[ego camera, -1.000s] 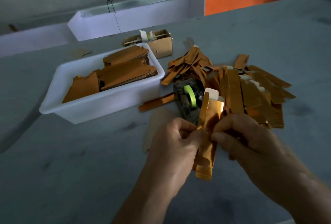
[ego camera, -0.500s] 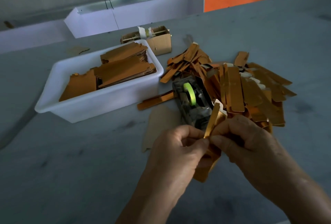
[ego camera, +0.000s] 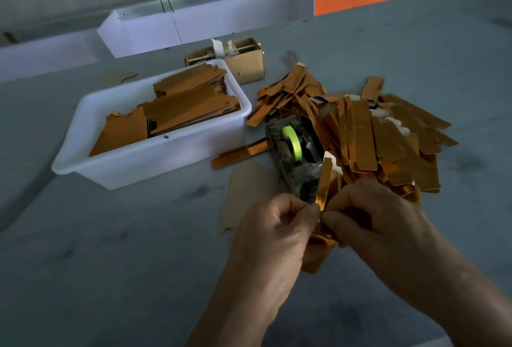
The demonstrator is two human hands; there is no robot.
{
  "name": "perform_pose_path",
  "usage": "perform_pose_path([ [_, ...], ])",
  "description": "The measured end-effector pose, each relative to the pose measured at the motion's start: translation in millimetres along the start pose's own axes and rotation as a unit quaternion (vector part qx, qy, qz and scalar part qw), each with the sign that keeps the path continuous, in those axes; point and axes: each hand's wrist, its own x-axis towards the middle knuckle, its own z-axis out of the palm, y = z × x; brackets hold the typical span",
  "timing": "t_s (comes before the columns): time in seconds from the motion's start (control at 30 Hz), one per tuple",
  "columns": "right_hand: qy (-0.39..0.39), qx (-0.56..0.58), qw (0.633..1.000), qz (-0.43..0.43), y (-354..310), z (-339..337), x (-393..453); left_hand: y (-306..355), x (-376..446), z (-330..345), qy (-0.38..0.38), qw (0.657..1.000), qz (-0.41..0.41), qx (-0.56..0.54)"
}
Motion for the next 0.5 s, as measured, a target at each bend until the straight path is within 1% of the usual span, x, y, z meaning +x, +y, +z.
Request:
perform_pose_path([
  [0.13,-0.005,0.004,1.0,0.004,-1.5,0.4,-0.1,-1.8,-0.8,2.3,0.02,1.0,0.008,-0.005],
  [0.3,0.007,-0.057,0.998,0.018,-5.0,0.8,0.9,-4.0,-0.3,7.8,0.06,0.998,0.027,-0.005],
  [0.4,0.01,-0.096,0.995,0.032,-12.2,1.8,3.3,-4.2,-1.5,7.6,0.073,0.996,0.046,0.025],
  [0.5,0.04,-0.149,0.986,0.059,-15.8,-1.0,6.1,-0.8,-4.2,3.0,0.1,0.992,0.065,0.043],
])
